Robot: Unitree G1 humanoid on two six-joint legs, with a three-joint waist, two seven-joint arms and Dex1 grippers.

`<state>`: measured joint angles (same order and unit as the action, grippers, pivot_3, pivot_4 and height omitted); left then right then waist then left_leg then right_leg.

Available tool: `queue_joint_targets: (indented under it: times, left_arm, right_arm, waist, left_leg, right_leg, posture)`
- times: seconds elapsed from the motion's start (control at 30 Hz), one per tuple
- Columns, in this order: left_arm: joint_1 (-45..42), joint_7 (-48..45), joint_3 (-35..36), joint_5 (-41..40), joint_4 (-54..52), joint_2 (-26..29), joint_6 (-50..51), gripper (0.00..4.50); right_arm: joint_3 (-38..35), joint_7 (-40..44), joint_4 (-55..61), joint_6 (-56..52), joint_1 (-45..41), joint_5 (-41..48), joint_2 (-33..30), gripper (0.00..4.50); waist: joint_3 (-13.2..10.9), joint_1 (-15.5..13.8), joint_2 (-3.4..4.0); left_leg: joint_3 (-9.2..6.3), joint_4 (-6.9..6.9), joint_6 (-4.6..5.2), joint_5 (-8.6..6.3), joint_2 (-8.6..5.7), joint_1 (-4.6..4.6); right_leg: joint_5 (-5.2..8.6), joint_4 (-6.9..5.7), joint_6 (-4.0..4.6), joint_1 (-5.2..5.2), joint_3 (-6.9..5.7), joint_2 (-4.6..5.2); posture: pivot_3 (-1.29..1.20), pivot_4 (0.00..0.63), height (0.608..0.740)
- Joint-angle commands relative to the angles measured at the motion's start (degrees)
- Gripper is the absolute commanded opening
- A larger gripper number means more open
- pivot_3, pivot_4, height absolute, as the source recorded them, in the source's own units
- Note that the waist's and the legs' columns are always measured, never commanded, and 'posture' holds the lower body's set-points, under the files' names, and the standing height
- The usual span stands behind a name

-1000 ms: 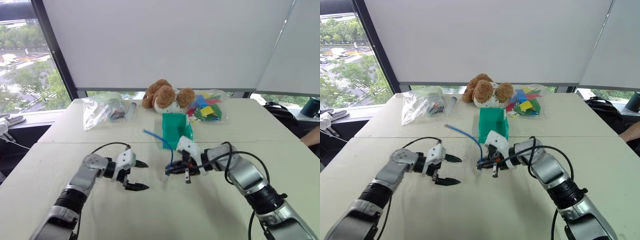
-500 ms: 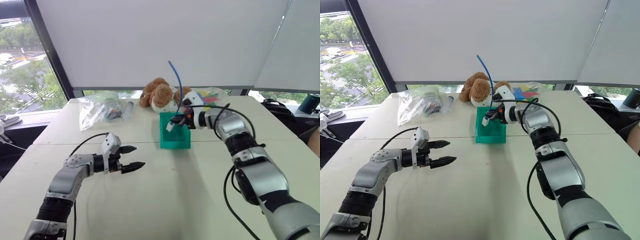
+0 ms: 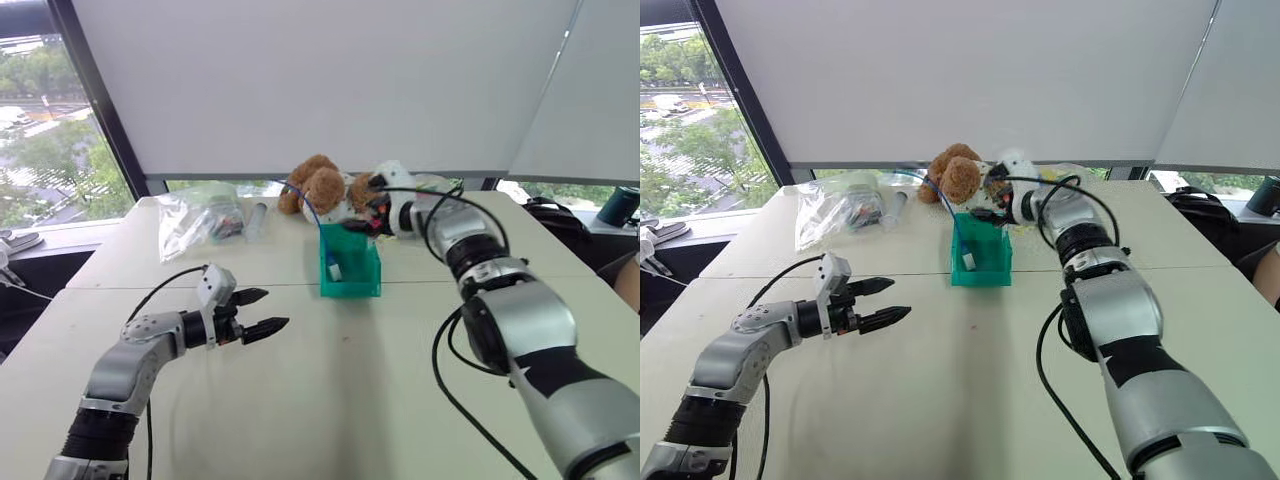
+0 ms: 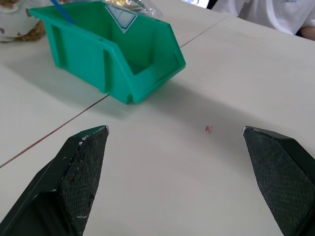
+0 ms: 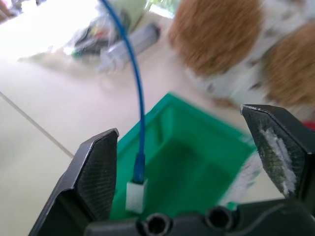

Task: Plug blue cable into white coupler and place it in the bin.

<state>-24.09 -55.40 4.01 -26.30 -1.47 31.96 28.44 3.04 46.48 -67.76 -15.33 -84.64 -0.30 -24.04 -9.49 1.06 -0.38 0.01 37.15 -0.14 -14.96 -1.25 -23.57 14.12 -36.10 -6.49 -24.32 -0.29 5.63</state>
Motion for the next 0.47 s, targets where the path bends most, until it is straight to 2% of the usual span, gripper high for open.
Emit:
queue_joint_targets:
  times: [0.03,0.13,0.2,0.37,0.47]
  left_arm:
    - [0.3,0.6,2.8,-1.8,-3.1,1.6,0.6,4.5]
    - [0.2,0.7,3.7,-2.4,-3.3,3.1,1.1,4.5]
    - [0.0,0.7,4.4,-2.7,-3.3,4.0,1.5,4.5]
    - [0.5,0.4,5.8,-4.0,-4.1,5.9,2.7,4.5]
    - [1.1,0.6,6.2,-5.2,-5.2,6.5,3.8,4.5]
  right_arm:
    - [-1.9,8.2,24.1,-9.7,10.0,5.3,-6.1,4.45]
    - [-3.7,12.0,57.5,-24.7,29.5,13.1,-12.3,4.45]
    - [-6.2,11.9,73.6,-32.0,41.0,17.6,-15.6,4.45]
    - [-14.1,7.8,94.6,-41.4,58.1,25.7,-17.3,4.45]
    - [-17.9,5.0,99.2,-44.2,62.1,28.5,-17.3,4.45]
  waist:
    - [0.0,-0.2,-0.07]
    - [0.1,-0.6,-0.1]
    - [0.0,-0.9,-0.07]
    - [-0.1,0.0,0.21]
    - [-0.2,-0.2,0.17]
  left_leg:
    - [0.0,0.0,0.0,0.0,0.0,0.0]
    - [-0.24,-0.02,0.06,-0.04,0.02,-0.02]
    - [-0.29,0.0,0.08,-0.05,0.02,-0.17]
    - [-0.03,0.22,0.11,-0.03,0.04,-0.4]
    - [-0.04,0.29,0.12,-0.03,0.11,0.1]
  right_leg:
    - [0.0,0.0,0.0,0.0,0.0,0.0]
    - [0.0,0.05,0.0,0.13,-0.02,0.01]
    - [0.0,0.03,0.0,0.04,-0.03,-0.01]
    - [0.0,-0.01,-0.01,-0.24,0.01,-0.01]
    - [0.0,-0.02,0.02,0.24,0.0,-0.1]
  posture:
    - [0.0,0.15,0.74]
    - [0.0,0.15,0.74]
    - [0.0,0.15,0.74]
    - [0.0,0.15,0.74]
    - [0.0,0.15,0.74]
